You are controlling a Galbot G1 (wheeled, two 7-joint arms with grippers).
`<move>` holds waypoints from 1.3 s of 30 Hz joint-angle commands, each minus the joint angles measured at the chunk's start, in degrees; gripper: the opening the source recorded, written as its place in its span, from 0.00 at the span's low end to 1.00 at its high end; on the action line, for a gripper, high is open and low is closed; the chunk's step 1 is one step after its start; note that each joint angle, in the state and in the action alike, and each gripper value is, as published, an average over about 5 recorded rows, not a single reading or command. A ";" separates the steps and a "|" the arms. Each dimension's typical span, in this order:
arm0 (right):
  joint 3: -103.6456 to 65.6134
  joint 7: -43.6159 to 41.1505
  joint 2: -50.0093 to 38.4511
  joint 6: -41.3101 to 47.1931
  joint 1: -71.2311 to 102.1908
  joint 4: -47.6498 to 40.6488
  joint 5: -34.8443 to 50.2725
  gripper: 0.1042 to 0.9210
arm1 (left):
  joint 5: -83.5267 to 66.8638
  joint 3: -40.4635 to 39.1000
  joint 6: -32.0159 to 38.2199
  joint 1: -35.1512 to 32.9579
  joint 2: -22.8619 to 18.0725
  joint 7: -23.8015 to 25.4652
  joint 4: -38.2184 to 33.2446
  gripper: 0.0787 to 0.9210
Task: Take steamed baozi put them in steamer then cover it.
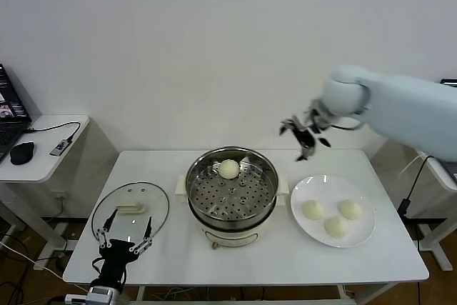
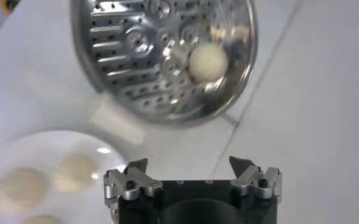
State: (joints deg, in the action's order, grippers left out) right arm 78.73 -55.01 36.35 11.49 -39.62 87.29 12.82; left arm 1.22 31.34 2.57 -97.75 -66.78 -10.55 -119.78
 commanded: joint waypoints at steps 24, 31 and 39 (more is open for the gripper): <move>-25.44 -4.37 4.09 -2.42 37.36 -16.94 -16.08 0.88 | 1.04 2.55 0.06 -2.23 -1.23 0.19 -0.27 0.88; -26.32 -3.24 7.24 -3.04 39.26 -19.77 -16.88 0.88 | 1.01 2.60 0.12 -2.04 -1.26 0.15 -0.08 0.88; -27.26 -2.13 9.63 -2.98 40.27 -22.20 -18.57 0.88 | 0.92 2.87 0.20 -1.99 -1.16 0.14 0.11 0.88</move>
State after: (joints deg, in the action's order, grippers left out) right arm 53.10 -57.40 42.87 8.86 -1.82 68.36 -4.15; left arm 2.21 34.09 2.74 -99.68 -67.93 -10.40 -119.80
